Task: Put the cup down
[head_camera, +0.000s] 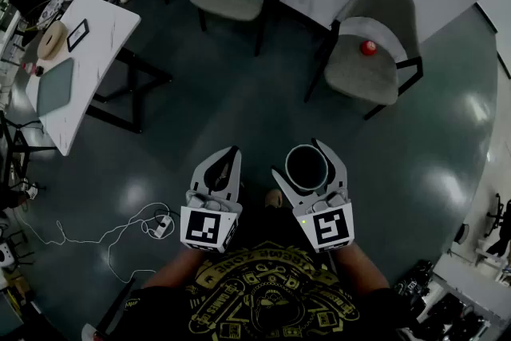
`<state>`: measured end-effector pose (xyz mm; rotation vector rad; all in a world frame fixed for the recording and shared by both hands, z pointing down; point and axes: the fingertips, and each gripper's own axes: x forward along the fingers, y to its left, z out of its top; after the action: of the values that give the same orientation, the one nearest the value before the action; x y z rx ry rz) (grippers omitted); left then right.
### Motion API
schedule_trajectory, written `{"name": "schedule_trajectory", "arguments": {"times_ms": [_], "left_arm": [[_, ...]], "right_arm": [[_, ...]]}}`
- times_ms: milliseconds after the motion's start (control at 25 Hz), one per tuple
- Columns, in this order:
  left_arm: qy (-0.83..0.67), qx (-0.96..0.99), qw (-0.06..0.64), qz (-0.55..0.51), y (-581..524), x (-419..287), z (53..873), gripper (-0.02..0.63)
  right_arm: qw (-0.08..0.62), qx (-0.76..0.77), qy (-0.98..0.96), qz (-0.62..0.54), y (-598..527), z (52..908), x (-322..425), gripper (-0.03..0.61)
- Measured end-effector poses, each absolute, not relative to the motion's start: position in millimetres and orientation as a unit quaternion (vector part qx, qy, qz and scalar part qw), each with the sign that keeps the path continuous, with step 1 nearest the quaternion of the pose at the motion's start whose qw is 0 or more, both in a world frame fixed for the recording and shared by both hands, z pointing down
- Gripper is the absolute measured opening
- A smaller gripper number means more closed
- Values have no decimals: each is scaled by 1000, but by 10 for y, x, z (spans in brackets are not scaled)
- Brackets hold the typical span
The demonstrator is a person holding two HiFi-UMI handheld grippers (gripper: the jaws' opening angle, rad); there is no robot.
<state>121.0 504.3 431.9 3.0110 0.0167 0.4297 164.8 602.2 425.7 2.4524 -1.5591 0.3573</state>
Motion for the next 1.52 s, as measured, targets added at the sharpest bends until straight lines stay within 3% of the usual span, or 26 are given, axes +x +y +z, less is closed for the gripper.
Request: {"name": "schedule_trajectory", "arguments": {"times_ms": [720, 1520], "left_arm": [[-6, 987, 68, 143, 4627, 1133, 4358, 11], [-56, 989, 79, 110, 3342, 1070, 4237, 11]], "right_arm": [[88, 835, -528, 123, 5606, 4199, 1670, 391], [110, 823, -546, 116, 4334, 3997, 1682, 393]]}}
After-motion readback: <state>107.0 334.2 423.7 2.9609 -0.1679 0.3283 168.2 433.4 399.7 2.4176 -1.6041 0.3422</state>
